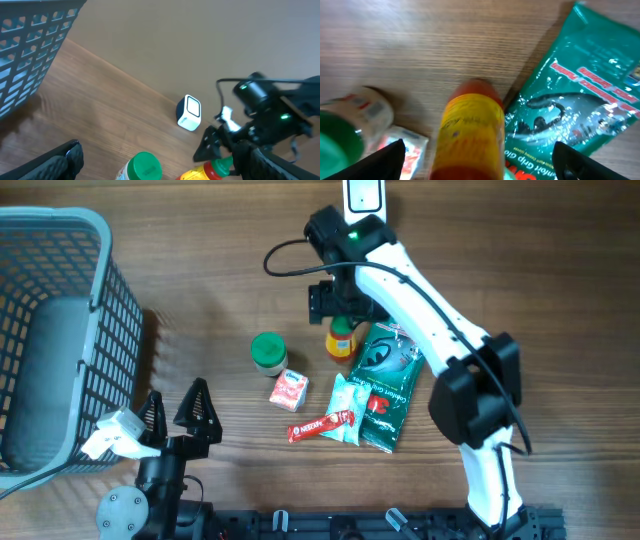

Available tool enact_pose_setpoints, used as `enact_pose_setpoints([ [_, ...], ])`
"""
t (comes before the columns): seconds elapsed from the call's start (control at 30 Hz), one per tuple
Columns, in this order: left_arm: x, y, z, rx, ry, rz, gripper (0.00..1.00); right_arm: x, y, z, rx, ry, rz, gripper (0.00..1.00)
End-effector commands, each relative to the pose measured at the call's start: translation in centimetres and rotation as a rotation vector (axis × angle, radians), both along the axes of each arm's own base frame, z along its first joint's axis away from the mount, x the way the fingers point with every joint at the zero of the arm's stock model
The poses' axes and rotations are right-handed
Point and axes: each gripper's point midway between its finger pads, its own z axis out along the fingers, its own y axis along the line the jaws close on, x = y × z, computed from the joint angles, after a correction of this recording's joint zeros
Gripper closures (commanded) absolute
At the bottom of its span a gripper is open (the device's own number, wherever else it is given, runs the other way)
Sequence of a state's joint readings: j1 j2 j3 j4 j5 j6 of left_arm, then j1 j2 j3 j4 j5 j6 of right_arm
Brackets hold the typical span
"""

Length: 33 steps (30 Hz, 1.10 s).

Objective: Scan the item barcode
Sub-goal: 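Grasp the sriracha bottle with the right gripper and lift it, then hold the bottle up toward the white barcode scanner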

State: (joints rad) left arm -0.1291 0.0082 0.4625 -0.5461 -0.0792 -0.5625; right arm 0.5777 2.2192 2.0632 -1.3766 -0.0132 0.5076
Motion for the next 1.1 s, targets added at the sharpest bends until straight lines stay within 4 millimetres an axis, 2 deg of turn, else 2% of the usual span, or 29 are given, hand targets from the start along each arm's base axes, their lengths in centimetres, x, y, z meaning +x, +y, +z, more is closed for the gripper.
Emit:
enact_pose_setpoints([
  [0.0, 0.1, -0.4, -0.4, 0.007, 0.007, -0.02, 0.0, -0.8, 0.0, -0.5, -0.003, 0.041, 0.039, 0.1],
  [0.13, 0.1, -0.4, -0.4, 0.007, 0.007, -0.02, 0.0, -1.2, -0.3, -0.7, -0.015, 0.059, 0.039, 0.14],
  [0.43, 0.1, -0.4, -0.4, 0.007, 0.007, -0.02, 0.0, -1.7, -0.5, -0.7, -0.022, 0.079, 0.038, 0.41],
  [0.67, 0.1, -0.4, -0.4, 0.007, 0.007, -0.02, 0.0, -1.7, -0.3, -0.7, -0.01, 0.08, 0.037, 0.45],
  [0.87, 0.1, -0.4, -0.4, 0.007, 0.006, -0.02, 0.0, -1.0, 0.1, -0.2, 0.007, 0.054, 0.039, 0.45],
  [0.97, 0.1, -0.4, -0.4, 0.007, 0.007, -0.02, 0.0, -0.2, 0.9, 1.3, 0.046, 0.014, 0.053, 0.45],
  [1.07, 0.1, -0.4, -0.4, 0.007, 0.007, -0.02, 0.0, 0.6, 2.9, 3.5, 0.153, -0.03, 0.084, 0.45],
])
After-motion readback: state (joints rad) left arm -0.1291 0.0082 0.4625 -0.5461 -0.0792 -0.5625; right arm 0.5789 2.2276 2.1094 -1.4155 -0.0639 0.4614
